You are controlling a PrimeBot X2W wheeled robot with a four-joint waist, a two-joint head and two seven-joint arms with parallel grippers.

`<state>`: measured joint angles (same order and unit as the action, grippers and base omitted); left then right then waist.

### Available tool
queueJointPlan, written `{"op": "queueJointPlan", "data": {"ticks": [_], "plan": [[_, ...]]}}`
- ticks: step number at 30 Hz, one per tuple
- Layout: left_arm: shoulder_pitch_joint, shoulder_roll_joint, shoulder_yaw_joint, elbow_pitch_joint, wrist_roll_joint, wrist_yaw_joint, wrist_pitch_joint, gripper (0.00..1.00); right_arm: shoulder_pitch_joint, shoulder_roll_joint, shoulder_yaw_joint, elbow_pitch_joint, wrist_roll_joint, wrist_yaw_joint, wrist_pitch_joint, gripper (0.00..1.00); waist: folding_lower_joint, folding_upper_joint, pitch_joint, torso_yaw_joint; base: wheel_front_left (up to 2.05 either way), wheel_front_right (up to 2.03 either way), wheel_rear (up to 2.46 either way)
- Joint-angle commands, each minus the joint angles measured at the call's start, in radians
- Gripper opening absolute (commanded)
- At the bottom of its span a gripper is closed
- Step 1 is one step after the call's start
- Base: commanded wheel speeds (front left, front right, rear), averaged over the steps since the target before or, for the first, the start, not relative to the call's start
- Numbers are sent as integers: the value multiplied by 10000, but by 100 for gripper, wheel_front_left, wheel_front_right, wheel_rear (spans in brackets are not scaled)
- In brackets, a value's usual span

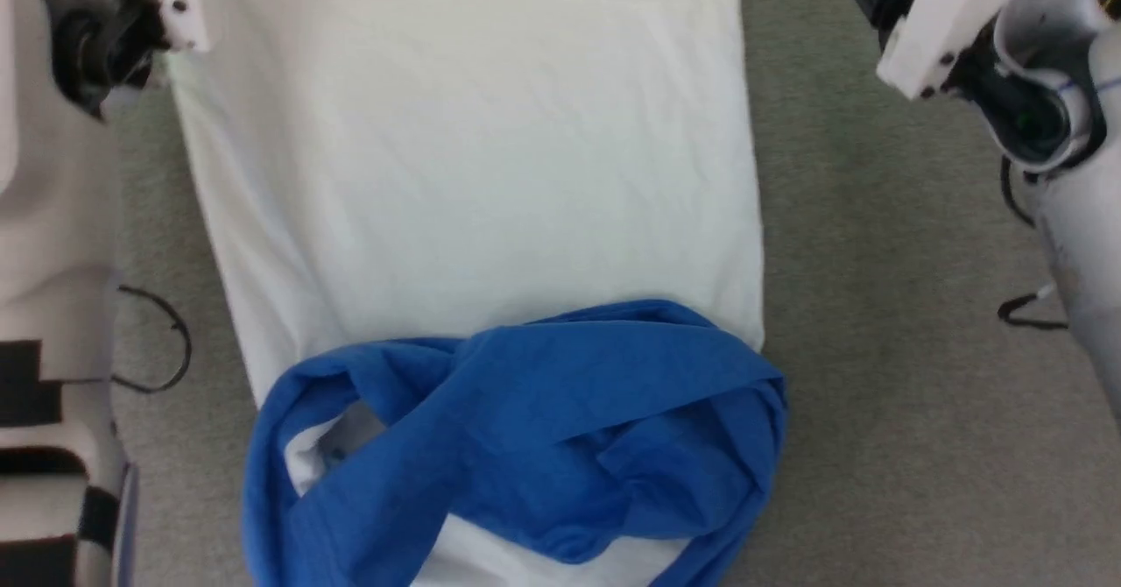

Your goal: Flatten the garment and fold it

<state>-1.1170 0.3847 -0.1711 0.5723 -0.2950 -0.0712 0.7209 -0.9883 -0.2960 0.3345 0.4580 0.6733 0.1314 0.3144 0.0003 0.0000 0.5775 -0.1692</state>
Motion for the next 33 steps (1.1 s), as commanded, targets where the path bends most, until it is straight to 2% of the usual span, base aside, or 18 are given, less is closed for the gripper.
{"op": "queueJointPlan", "data": {"ticks": [1,4,8,12,16,17,18,19,22,24,33], "plan": [[-361,-281,-70,48,-54,-95,-386,0,-532,-107,255,604,171,-7,459,100,-3,0,330,881,0,0,0],[-643,-716,-196,248,-211,-198,-966,0,-1307,-175,597,1698,348,-7,1158,100,-3,0,456,1301,0,0,0],[-940,-1089,-456,588,-309,-331,-1453,0,-2102,-149,778,2944,481,-7,1466,100,-3,0,637,1747,0,0,0],[-1188,-1299,-703,875,-400,-432,-1760,0,-2581,-75,1079,3941,629,-7,1939,100,-3,0,759,2020,0,0,0],[-1309,-1373,-938,1149,-518,-507,-1988,0,-2654,28,1494,4780,931,-7,3037,100,-3,0,735,2141,0,0,0],[-1331,-1369,-1007,1203,-553,-523,-2013,0,-2649,31,1626,4926,982,-7,3358,49,-3,0,730,2150,0,0,0],[-1349,-1359,-1061,1253,-589,-535,-2053,0,-2625,42,1747,5048,1041,-7,3667,31,-3,0,718,2153,0,0,0],[-1363,-1347,-1113,1299,-632,-545,-2090,0,-2603,42,1836,5148,1095,-7,3904,0,-3,0,706,2151,0,0,0],[-1390,-1309,-1263,1442,-768,-567,-2196,0,-2564,16,2017,5242,1258,-7,4222,0,-3,0,669,2149,0,0,0],[-1420,-1260,-1358,1501,-834,-576,-2365,0,-2636,-76,2061,5042,1314,-7,3848,0,-3,0,631,2131,0,0,0],[-1620,-741,-1375,1711,-651,-547,-4591,0,-3330,-725,1821,4163,947,-7,-444,0,-3,0,-230,1883,0,0,0]]}}
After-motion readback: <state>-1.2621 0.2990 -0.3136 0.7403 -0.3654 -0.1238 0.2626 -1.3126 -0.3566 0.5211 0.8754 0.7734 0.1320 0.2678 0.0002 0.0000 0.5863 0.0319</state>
